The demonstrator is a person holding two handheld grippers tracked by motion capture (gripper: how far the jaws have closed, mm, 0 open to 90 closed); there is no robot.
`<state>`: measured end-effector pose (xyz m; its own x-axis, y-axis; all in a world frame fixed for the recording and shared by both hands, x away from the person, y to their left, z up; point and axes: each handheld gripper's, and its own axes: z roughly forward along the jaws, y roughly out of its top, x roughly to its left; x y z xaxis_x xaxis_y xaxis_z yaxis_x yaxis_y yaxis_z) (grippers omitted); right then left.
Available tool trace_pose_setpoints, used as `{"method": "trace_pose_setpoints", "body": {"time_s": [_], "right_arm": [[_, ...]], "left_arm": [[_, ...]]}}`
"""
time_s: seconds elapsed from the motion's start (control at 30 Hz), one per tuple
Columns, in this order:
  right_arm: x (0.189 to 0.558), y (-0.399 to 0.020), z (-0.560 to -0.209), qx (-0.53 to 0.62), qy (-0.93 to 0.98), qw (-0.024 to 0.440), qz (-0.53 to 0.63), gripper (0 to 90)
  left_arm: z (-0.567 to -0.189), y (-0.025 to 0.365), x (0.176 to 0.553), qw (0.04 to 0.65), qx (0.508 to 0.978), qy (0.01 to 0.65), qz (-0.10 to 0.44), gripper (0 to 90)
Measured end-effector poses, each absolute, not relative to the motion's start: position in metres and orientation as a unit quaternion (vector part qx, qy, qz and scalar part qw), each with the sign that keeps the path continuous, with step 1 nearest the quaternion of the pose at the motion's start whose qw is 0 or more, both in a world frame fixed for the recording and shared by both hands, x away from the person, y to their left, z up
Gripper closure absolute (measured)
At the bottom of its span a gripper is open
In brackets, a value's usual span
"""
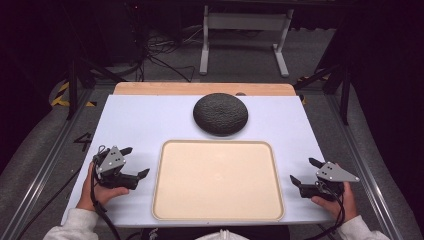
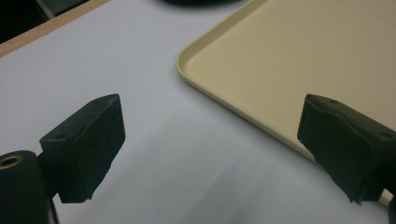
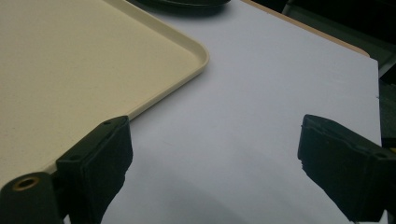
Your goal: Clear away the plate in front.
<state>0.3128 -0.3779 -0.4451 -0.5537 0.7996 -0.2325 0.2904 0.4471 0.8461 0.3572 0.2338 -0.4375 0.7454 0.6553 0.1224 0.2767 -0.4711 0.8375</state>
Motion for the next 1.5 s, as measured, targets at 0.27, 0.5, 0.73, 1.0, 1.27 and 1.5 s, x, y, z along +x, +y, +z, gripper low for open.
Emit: {"method": "trace_pose_setpoints", "body": {"time_s": [0.27,0.5,0.73,1.0,1.27,1.5], "right_arm": [[0.312,-0.377,-0.445,0.347,0.786,0.324,0.395,11.1],[0.311,-0.378,-0.446,0.350,0.786,0.322,0.395,11.1],[0.313,-0.377,-0.448,0.350,0.788,0.317,0.394,11.1],[0.311,-0.380,-0.448,0.352,0.786,0.318,0.396,11.1],[0.309,-0.380,-0.448,0.353,0.786,0.319,0.395,11.1],[0.307,-0.379,-0.448,0.353,0.787,0.320,0.391,11.1]], "left_arm": [[-0.425,0.216,0.384,0.432,0.838,0.256,0.212,9.2],[-0.415,0.193,0.406,0.430,0.845,0.236,0.213,9.7],[-0.409,0.173,0.419,0.430,0.849,0.219,0.215,10.7],[-0.400,0.162,0.430,0.424,0.852,0.211,0.222,11.9],[-0.401,0.149,0.447,0.404,0.864,0.204,0.220,12.9],[-0.403,0.130,0.463,0.374,0.879,0.189,0.227,14.2]]}}
